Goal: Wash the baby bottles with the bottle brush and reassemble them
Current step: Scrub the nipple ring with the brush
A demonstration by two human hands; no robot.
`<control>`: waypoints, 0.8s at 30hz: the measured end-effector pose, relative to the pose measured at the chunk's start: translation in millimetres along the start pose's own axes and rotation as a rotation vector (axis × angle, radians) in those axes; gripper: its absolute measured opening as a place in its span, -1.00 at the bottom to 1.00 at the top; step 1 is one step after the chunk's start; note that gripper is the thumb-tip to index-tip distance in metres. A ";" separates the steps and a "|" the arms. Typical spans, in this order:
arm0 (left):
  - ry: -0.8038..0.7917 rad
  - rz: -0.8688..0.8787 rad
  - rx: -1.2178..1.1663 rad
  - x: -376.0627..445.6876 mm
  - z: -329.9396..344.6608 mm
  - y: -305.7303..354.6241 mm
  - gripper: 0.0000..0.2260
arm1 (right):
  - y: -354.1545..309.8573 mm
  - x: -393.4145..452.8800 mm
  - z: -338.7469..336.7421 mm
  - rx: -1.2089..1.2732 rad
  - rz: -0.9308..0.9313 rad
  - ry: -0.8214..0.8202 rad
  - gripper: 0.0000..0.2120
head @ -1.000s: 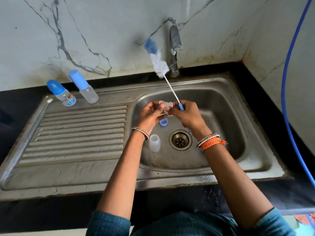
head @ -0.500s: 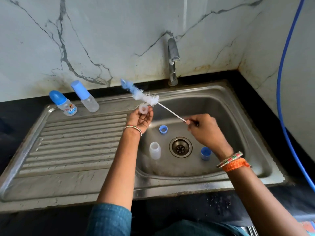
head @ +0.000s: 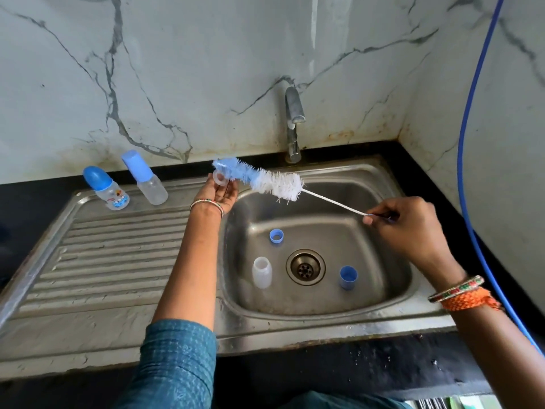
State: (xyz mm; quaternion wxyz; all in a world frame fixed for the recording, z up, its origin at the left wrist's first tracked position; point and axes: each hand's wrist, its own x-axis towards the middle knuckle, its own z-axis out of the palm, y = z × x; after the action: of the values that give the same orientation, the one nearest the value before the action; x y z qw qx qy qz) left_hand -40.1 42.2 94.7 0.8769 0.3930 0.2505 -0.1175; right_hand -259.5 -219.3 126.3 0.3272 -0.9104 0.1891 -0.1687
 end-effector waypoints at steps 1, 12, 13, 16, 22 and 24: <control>0.002 0.002 0.037 0.6 -0.1 3.1 -0.84 | 0.3 -1.5 -3.3 -0.028 -0.001 -0.006 -0.97; -0.019 0.078 0.259 -3.0 3.8 8.8 -0.79 | -12.2 -5.0 -6.5 -0.079 -0.018 -0.030 -0.97; 0.001 0.089 0.251 -2.0 0.4 9.9 -0.79 | -12.1 -6.3 -5.9 -0.075 -0.015 -0.030 -0.97; -0.022 0.088 0.252 -8.9 -4.2 7.8 -0.77 | -11.6 -10.4 -3.1 -0.059 -0.004 -0.023 -0.97; -0.024 0.081 0.204 -13.4 -1.0 4.0 -0.87 | -18.2 -14.1 -2.7 -0.144 -0.075 0.085 -0.99; -0.043 0.050 0.147 -12.5 -2.0 6.8 -0.83 | -21.0 -16.6 -0.4 -0.245 -0.185 0.174 -0.98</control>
State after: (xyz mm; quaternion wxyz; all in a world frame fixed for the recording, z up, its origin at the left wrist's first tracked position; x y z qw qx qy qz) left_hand -48.7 48.2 104.5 0.8537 0.4597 0.2123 -0.1220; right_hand -269.3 -196.9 137.4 0.1794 -0.9389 0.1512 -0.2519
